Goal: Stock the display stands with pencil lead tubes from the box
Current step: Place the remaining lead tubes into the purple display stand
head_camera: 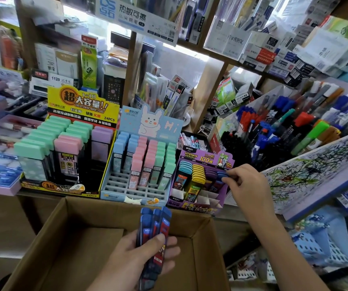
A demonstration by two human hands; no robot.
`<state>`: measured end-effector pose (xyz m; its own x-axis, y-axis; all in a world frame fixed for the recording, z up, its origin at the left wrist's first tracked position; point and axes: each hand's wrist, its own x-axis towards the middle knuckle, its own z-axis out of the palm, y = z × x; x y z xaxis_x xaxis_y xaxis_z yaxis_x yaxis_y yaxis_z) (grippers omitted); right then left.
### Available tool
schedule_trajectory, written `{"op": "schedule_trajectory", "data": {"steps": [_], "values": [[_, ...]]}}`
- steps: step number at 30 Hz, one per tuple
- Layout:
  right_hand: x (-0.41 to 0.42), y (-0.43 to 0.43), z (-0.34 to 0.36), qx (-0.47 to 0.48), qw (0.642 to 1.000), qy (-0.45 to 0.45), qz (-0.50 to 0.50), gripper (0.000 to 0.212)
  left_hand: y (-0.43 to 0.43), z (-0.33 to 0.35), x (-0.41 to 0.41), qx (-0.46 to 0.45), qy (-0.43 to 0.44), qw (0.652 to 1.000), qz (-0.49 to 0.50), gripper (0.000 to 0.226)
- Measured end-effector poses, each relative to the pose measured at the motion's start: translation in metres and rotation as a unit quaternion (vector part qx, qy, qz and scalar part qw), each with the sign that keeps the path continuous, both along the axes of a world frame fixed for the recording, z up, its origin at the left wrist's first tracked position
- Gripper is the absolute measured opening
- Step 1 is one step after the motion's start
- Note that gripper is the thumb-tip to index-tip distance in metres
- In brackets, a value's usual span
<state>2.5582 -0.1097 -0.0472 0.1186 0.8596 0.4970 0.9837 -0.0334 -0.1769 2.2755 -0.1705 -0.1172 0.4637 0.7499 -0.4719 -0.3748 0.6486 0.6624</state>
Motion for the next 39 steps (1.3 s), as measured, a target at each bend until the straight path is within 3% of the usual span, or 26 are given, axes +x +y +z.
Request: {"op": "schedule_trajectory", "data": {"steps": [4,6,8,13,17,22,29,35,39], "values": [[-0.013,-0.017,0.005,0.050,0.994,0.099,0.012,0.003,-0.002,0.000,0.001,0.009,-0.016,1.000,0.009,0.050],[-0.028,-0.029,0.003,0.027,0.978,0.201,0.046,0.005,-0.002,-0.001,0.002,0.011,-0.019,1.000,0.008,0.050],[-0.046,-0.040,-0.004,-0.058,0.949,0.301,0.074,0.010,-0.002,0.000,0.002,0.015,-0.016,1.000,0.005,0.050],[-0.077,-0.054,-0.029,-0.193,0.875,0.431,0.104,0.009,-0.003,0.002,0.001,0.027,0.004,1.000,-0.016,0.048],[-0.091,-0.056,-0.035,-0.213,0.809,0.533,0.126,0.011,-0.003,0.002,0.002,0.032,0.016,0.999,-0.013,0.043],[-0.092,-0.056,-0.035,-0.195,0.779,0.583,0.122,0.014,-0.003,0.003,0.003,0.034,0.020,0.999,-0.010,0.041],[-0.066,-0.054,-0.019,-0.143,0.780,0.599,0.112,0.018,-0.001,-0.002,0.003,0.025,0.011,1.000,0.013,0.046],[-0.024,-0.052,0.011,-0.029,0.848,0.521,0.092,0.007,0.001,-0.003,0.002,0.016,0.026,1.000,0.000,0.049],[-0.001,-0.045,0.022,0.030,0.899,0.427,0.093,0.013,0.001,0.000,0.002,0.021,0.041,0.999,-0.001,0.046]]}}
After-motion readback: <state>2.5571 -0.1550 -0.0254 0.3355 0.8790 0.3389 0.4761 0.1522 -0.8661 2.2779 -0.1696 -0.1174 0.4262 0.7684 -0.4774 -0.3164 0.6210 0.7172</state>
